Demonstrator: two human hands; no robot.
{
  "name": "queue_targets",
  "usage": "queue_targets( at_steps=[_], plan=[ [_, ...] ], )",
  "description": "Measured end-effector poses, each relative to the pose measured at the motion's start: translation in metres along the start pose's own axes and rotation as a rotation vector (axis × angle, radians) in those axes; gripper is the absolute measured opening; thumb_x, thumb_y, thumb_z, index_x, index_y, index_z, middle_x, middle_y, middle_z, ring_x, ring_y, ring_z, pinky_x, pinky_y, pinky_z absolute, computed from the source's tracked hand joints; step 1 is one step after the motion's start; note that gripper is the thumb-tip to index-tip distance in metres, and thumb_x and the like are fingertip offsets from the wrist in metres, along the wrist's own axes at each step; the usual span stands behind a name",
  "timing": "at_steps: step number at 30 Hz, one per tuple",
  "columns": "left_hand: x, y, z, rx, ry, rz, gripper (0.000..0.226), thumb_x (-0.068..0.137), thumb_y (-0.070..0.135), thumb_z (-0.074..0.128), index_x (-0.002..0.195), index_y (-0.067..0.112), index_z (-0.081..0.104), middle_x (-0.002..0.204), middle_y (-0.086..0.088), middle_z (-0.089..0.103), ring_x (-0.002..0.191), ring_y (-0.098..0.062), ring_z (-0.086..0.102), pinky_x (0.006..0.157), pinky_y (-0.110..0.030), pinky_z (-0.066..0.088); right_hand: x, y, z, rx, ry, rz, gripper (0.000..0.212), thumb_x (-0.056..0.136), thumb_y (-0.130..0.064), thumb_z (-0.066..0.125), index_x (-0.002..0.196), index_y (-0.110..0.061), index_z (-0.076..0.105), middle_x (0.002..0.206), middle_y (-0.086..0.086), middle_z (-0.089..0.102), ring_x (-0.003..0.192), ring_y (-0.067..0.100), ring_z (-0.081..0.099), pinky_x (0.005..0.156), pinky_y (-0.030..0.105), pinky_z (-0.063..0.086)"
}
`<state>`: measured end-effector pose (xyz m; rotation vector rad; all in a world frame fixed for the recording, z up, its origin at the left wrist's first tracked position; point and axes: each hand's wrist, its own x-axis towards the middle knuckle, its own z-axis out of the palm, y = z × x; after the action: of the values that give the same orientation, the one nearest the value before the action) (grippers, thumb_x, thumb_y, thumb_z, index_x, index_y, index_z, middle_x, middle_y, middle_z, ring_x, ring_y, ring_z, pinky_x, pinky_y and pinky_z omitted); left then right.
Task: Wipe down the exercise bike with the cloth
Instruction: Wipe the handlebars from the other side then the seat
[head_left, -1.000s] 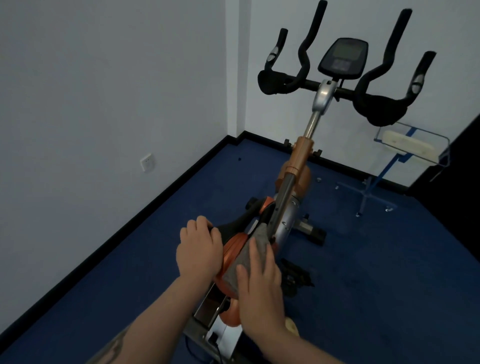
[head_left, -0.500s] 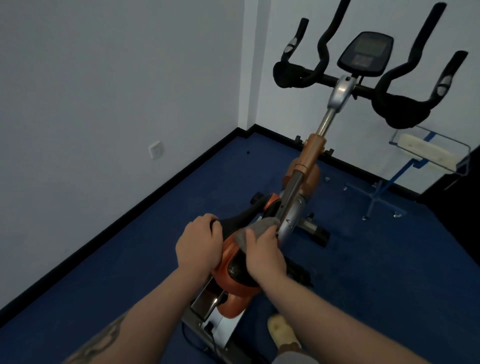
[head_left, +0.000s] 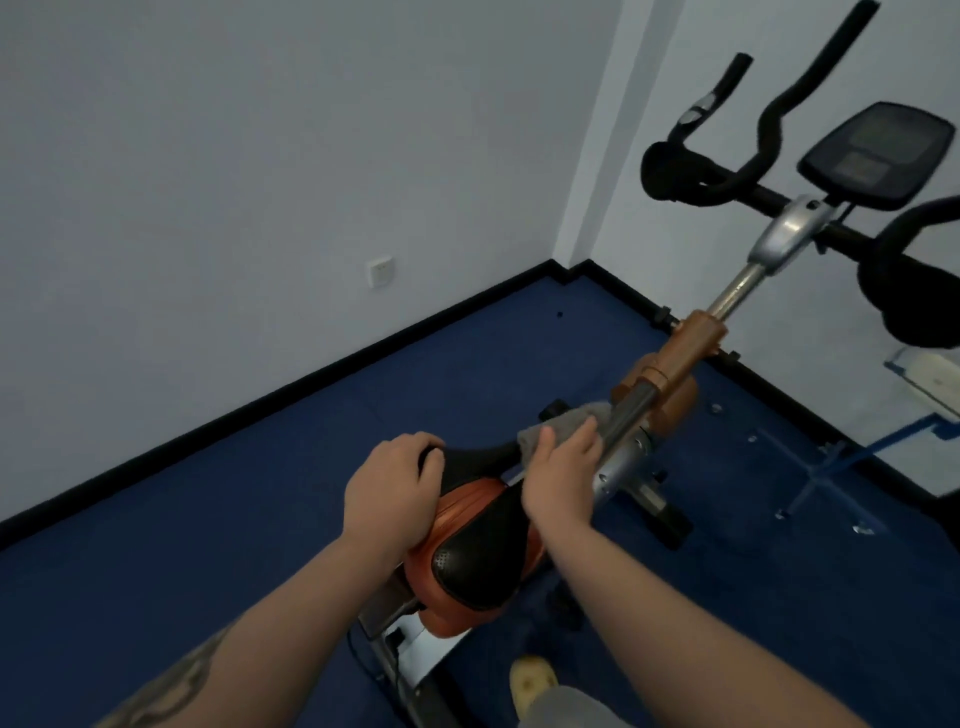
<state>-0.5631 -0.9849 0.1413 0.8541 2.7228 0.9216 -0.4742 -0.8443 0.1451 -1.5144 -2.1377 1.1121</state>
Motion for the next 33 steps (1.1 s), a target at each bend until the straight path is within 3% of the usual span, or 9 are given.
queue_targets(
  at_steps=[5, 8, 11, 16, 20, 24, 28, 31, 33],
  plan=[
    [-0.003, 0.003, -0.002, -0.045, 0.035, -0.077, 0.026, 0.100, 0.031, 0.040, 0.111, 0.034, 0.063, 0.106, 0.020, 0.057, 0.098, 0.001, 0.046, 0.079, -0.024, 0.036, 0.014, 0.006, -0.011, -0.571, -0.033, -0.659, 0.042, 0.099, -0.043, 0.026, 0.117, -0.023, 0.059, 0.122, -0.003, 0.059, 0.121, 0.021, 0.045, 0.105, 0.041, 0.031],
    [-0.014, 0.007, 0.003, -0.179, 0.154, -0.250, 0.024, 0.100, 0.030, 0.040, 0.111, 0.028, 0.062, 0.109, 0.013, 0.058, 0.101, -0.007, 0.052, 0.084, -0.029, 0.041, 0.003, -0.005, -0.003, -0.516, -0.253, -0.986, 0.051, 0.095, -0.043, 0.017, 0.112, -0.029, 0.062, 0.107, -0.008, 0.066, 0.105, 0.018, 0.056, 0.099, 0.040, 0.034],
    [-0.027, 0.017, 0.008, -0.298, 0.235, -0.425, 0.025, 0.102, 0.036, 0.034, 0.110, 0.029, 0.057, 0.106, 0.008, 0.057, 0.098, -0.010, 0.054, 0.080, -0.030, 0.040, 0.041, -0.002, -0.031, -0.636, -0.423, -1.235, 0.037, 0.096, -0.028, 0.033, 0.121, -0.026, 0.060, 0.111, -0.003, 0.067, 0.099, 0.024, 0.061, 0.091, 0.040, 0.045],
    [-0.038, 0.034, 0.017, -0.292, 0.308, -0.528, 0.033, 0.104, 0.036, 0.029, 0.129, 0.025, 0.048, 0.128, 0.002, 0.048, 0.113, -0.012, 0.047, 0.089, -0.026, 0.034, 0.080, 0.002, -0.052, -0.769, -0.386, -1.010, 0.023, 0.102, -0.027, 0.034, 0.111, -0.021, 0.055, 0.107, 0.000, 0.063, 0.096, 0.027, 0.058, 0.070, 0.036, 0.043],
    [-0.047, 0.046, 0.020, -0.196, 0.413, -0.534, 0.039, 0.103, 0.031, 0.031, 0.141, 0.021, 0.039, 0.141, 0.004, 0.039, 0.127, -0.009, 0.035, 0.096, -0.024, 0.032, 0.032, -0.019, -0.022, -0.797, -0.290, -1.313, 0.011, 0.085, -0.031, 0.066, 0.087, -0.021, 0.060, 0.077, -0.001, 0.066, 0.065, 0.024, 0.063, 0.054, 0.032, 0.044],
    [-0.065, 0.059, 0.029, -0.113, 0.497, -0.497, 0.045, 0.099, 0.030, 0.033, 0.143, 0.022, 0.034, 0.145, 0.006, 0.036, 0.134, -0.009, 0.029, 0.109, -0.032, 0.035, 0.037, -0.012, -0.018, -0.619, -0.561, -1.286, 0.056, 0.096, -0.057, 0.018, 0.133, -0.027, 0.048, 0.117, -0.008, 0.060, 0.103, 0.016, 0.056, 0.088, 0.034, 0.043],
    [-0.086, 0.071, 0.042, -0.198, 0.502, -0.584, 0.051, 0.098, 0.039, 0.029, 0.148, 0.036, 0.019, 0.150, 0.017, 0.024, 0.135, -0.001, 0.021, 0.109, -0.034, 0.036, 0.096, -0.002, -0.036, -0.741, -0.668, -1.372, 0.041, 0.099, -0.051, 0.023, 0.128, -0.033, 0.045, 0.113, -0.012, 0.057, 0.102, 0.014, 0.057, 0.078, 0.031, 0.046],
    [-0.092, 0.077, 0.043, -0.229, 0.513, -0.605, 0.051, 0.099, 0.041, 0.028, 0.148, 0.042, 0.013, 0.151, 0.019, 0.020, 0.137, -0.001, 0.021, 0.111, -0.039, 0.036, 0.096, -0.023, -0.016, -1.063, -0.696, -1.344, 0.040, 0.101, -0.029, 0.038, 0.140, -0.025, 0.032, 0.119, 0.004, 0.057, 0.100, 0.027, 0.059, 0.074, 0.037, 0.049],
    [-0.099, 0.077, 0.045, -0.234, 0.504, -0.625, 0.053, 0.098, 0.047, 0.025, 0.149, 0.044, 0.010, 0.152, 0.022, 0.018, 0.138, 0.000, 0.020, 0.111, -0.039, 0.036, 0.064, -0.042, 0.007, -1.023, -0.766, -1.248, 0.041, 0.103, -0.033, 0.030, 0.142, -0.023, 0.028, 0.121, 0.011, 0.057, 0.102, 0.031, 0.058, 0.079, 0.041, 0.049]
  ],
)
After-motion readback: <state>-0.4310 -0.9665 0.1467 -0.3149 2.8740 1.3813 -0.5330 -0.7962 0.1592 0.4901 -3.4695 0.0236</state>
